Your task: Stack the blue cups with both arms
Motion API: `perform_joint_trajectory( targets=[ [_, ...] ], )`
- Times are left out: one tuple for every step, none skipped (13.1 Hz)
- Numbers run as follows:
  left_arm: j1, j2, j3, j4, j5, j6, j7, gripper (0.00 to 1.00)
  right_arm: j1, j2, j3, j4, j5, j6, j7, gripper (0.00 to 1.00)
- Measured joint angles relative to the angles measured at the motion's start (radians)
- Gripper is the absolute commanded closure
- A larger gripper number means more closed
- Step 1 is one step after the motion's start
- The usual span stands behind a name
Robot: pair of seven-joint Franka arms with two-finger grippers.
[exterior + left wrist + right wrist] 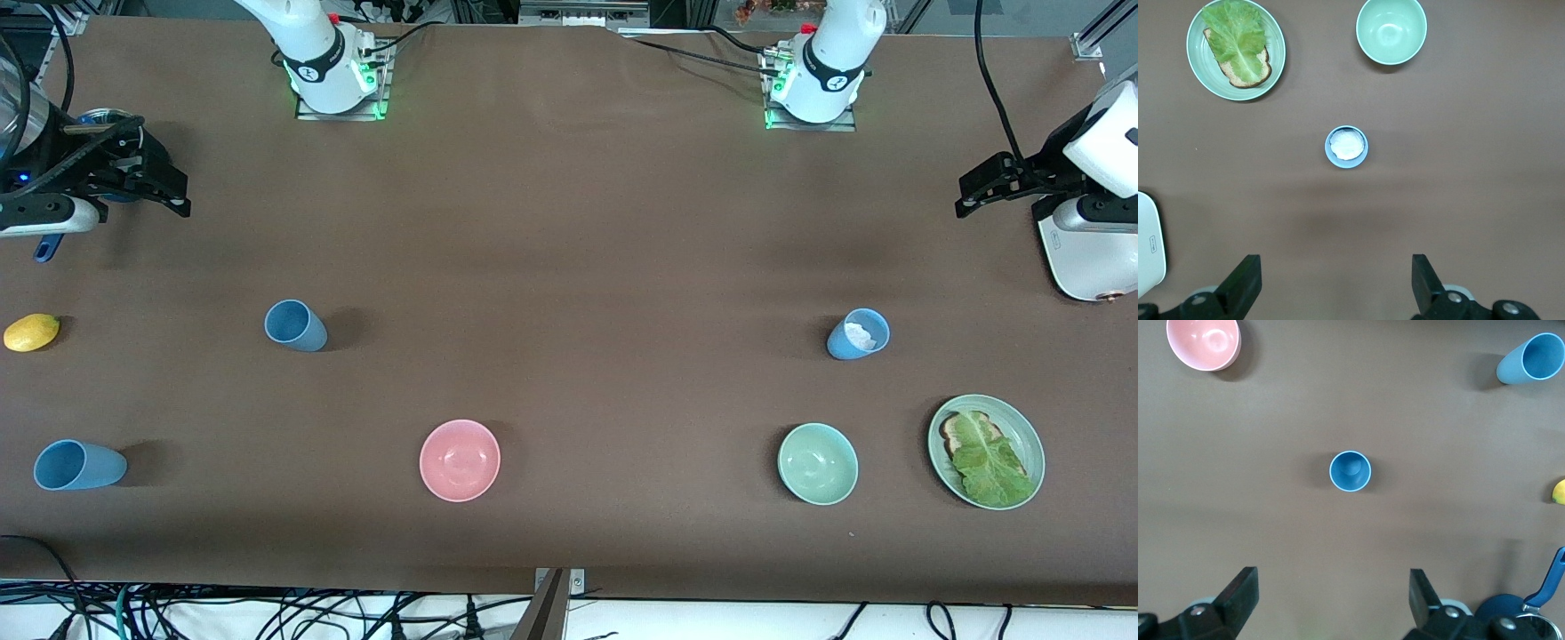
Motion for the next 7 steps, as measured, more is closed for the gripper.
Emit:
perform_joint_trajectory(
  targets=[
    [0.0,0.0,0.0,0.0,0.0,0.0,0.0,0.01,0.002,0.0,0.0,0.0,0.0,0.0,0.0,0.0],
    [0.0,0.0,0.0,0.0,0.0,0.0,0.0,0.01,0.004,0.0,0.001,0.0,0.0,0.002,0.0,0.0],
    [0.0,0.0,0.0,0.0,0.0,0.0,0.0,0.01,0.004,0.0,0.0,0.0,0.0,0.006,0.0,0.0],
    [0.0,0.0,0.0,0.0,0.0,0.0,0.0,0.01,0.004,0.0,0.001,0.0,-0.001,0.007,0.0,0.0],
    [0.0,0.0,0.0,0.0,0.0,0.0,0.0,0.01,0.004,0.0,0.0,0.0,-0.001,0.007,0.0,0.0],
    [0.0,0.0,0.0,0.0,0.0,0.0,0.0,0.01,0.004,0.0,0.001,0.0,-0.001,0.007,0.0,0.0],
    [0.0,0.0,0.0,0.0,0.0,0.0,0.0,0.01,0.004,0.0,0.001,0.0,-0.002,0.007,0.0,0.0]
  ],
)
